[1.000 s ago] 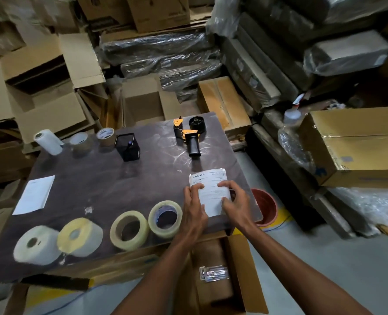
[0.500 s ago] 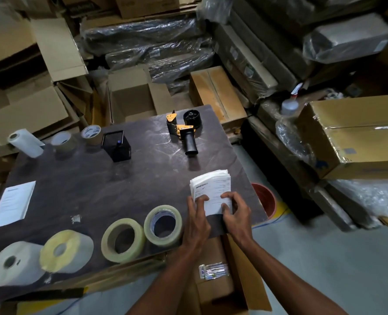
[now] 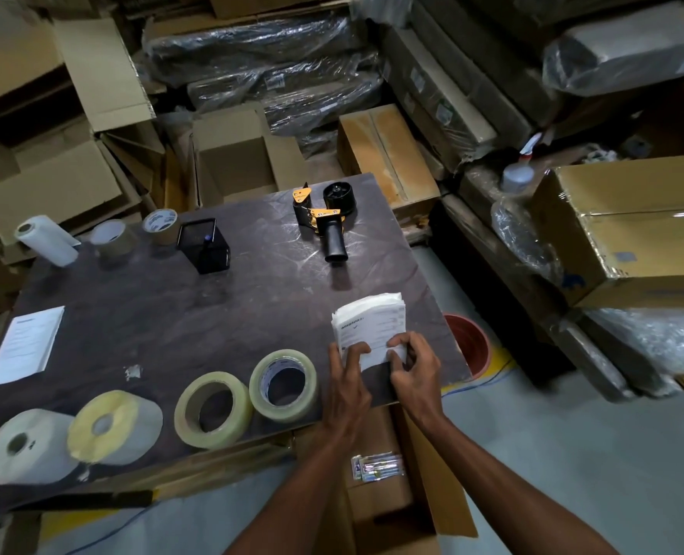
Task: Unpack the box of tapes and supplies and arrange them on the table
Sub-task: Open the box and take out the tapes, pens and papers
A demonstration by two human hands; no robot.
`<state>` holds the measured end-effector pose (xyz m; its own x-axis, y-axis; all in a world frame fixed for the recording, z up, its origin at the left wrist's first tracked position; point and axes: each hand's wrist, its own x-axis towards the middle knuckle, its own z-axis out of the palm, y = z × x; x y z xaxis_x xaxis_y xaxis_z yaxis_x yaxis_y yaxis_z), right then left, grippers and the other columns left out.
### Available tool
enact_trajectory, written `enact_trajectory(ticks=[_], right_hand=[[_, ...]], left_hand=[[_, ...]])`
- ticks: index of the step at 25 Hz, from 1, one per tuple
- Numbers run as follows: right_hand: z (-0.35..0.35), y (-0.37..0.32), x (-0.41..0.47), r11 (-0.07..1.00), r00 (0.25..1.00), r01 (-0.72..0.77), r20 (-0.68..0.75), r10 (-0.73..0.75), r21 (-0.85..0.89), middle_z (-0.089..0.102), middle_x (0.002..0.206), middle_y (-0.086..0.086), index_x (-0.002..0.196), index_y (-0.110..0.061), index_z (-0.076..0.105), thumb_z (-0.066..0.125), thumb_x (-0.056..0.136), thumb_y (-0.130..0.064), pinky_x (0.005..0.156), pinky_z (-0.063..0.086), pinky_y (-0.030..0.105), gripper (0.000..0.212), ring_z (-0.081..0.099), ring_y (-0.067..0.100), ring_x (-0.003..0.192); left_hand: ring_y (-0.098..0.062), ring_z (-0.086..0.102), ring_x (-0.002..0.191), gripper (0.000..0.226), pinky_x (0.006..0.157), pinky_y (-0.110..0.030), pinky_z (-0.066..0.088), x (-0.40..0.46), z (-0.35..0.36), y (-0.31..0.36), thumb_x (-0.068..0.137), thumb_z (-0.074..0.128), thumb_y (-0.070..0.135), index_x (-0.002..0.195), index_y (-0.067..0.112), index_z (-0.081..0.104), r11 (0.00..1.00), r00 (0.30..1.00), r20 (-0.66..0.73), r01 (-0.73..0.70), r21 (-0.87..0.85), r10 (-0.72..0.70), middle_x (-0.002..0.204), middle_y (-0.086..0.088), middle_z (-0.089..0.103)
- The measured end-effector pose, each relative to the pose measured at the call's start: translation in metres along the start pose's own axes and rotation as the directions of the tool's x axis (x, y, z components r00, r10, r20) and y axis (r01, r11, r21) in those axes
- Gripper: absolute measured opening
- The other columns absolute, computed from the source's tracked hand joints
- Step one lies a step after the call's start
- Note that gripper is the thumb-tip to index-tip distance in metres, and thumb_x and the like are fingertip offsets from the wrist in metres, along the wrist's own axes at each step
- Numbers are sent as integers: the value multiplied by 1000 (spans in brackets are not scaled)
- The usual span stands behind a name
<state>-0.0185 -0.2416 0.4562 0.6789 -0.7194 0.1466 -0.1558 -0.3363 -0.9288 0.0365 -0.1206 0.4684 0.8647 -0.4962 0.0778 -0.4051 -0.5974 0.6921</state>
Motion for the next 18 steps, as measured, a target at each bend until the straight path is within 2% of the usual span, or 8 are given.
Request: enact_trajectory(ticks=[2,5,7,10,14,16,18], right_hand=[[0,-1,-1,1000,1000,-12,16,12,15,63,103,-5,94,-22,58,67,84,1,79,60,38,26,61,10,107],[0,1,-2,1000,997,-20,68,19,11,62,111,-5,100,-23,56,65,89,-3,81,61,33,24,58,7,114],[-3,3,-2,1000,995,-28,96,28,-3,62,114,-6,101,-23,56,65,90,-5,81,61,30,23,58,7,115],[-8,6,5,1000,991,-20,131,21,-11,64,114,-8,104,-24,57,65,87,-3,80,61,30,28,60,5,113],[-15,5,6,994,964,-109,239,114,-34,69,113,-10,114,-30,56,65,81,-2,78,62,34,44,67,5,101],[-18,1,5,985,948,-164,267,170,-46,71,114,-1,118,-23,56,65,81,1,77,62,28,45,68,5,97],[-18,0,3,977,938,-199,275,212,-76,71,117,5,122,-17,56,66,82,2,75,60,22,46,68,8,97]], left_hand=[[-30,56,102,60,71,-44,56,-1,3,1,80,53,-11,115,35,39,1000,1000,-19,15,22,-15,128,-7,38],[-28,55,104,56,76,-44,57,0,5,4,85,51,-8,117,36,37,998,998,-9,60,8,-60,129,-4,37],[-21,51,111,57,85,-35,56,1,4,6,86,50,-9,120,35,37,997,998,8,59,-40,-59,130,-2,38],[-9,44,107,54,87,-16,42,7,-3,10,83,47,-11,125,23,43,989,997,1,81,-120,-81,128,-2,38],[-11,44,111,60,96,-24,43,0,-10,7,78,48,-10,129,21,44,965,983,15,181,-190,-182,128,-1,36],[-13,44,118,63,104,-30,42,-7,-12,6,78,50,-9,134,20,44,953,975,15,221,-209,-223,131,-2,39],[-18,43,124,66,108,-29,39,-12,-12,7,80,51,-10,140,17,42,939,961,27,273,-208,-274,136,-6,42]])
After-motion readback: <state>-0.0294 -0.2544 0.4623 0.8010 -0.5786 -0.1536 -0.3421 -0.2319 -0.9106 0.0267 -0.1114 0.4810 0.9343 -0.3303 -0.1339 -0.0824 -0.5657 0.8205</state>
